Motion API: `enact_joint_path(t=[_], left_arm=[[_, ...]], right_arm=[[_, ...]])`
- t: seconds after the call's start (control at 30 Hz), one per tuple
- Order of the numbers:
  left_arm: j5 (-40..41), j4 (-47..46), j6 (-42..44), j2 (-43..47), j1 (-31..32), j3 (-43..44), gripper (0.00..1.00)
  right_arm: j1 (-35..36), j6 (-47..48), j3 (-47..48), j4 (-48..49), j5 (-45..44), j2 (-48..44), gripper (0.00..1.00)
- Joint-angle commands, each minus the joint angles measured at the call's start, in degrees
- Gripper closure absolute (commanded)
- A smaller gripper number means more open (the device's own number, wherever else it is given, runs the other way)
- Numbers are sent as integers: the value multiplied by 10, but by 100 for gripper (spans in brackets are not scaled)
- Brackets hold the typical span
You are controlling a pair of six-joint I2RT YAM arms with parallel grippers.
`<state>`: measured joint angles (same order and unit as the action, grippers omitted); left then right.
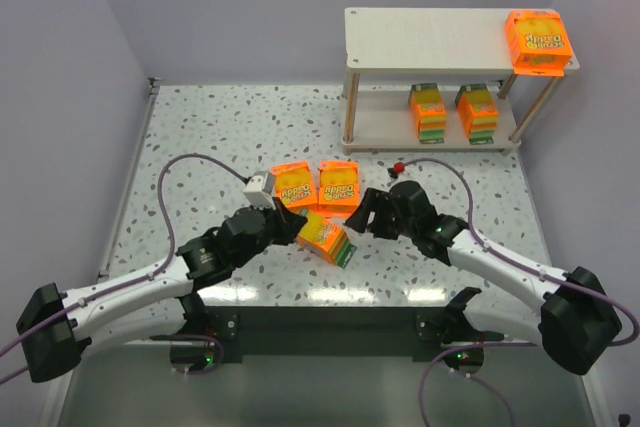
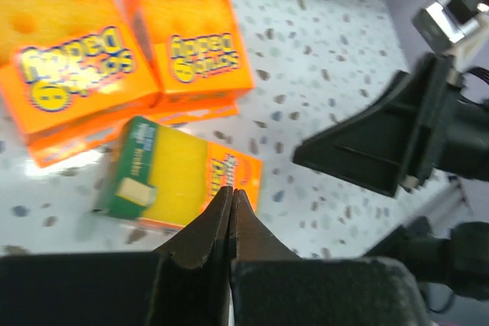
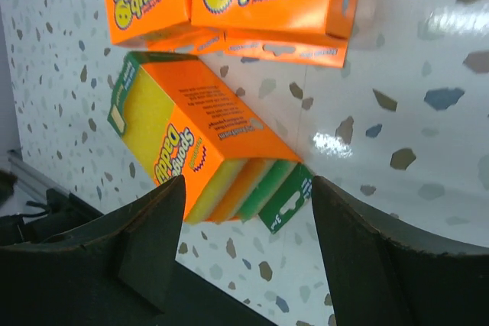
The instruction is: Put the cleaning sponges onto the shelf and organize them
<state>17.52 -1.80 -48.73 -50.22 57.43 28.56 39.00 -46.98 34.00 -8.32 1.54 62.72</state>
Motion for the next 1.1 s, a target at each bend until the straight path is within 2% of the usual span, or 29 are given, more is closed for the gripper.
enact_joint_path(t=[0.0,0.17,0.37,0.4,0.7,0.9,0.93,1.07], left_arm=[[24,82,78,-8,-51,20,100],[23,69,123,-43,-105,23,100],[4,27,148,-75,-138,-10,100],[-4,-9,150,-80,-142,-16,100],[-78,-111,166,-135,-155,-50,100],[-174,-192,167,-161,-156,-67,100],[-205,-197,167,-164,-155,-69,100],[-241,-203,163,-171,-155,-80,100]], right_arm=[[18,-93,-43,110,56,8,31],[63,-146,-50,169,45,26,32],[86,-184,-49,159,29,34,36],[87,-188,-48,158,28,41,38],[90,-201,-34,136,20,70,42],[89,-217,-39,161,0,92,47],[89,-219,-40,167,0,95,48],[89,-216,-28,162,-8,118,52]])
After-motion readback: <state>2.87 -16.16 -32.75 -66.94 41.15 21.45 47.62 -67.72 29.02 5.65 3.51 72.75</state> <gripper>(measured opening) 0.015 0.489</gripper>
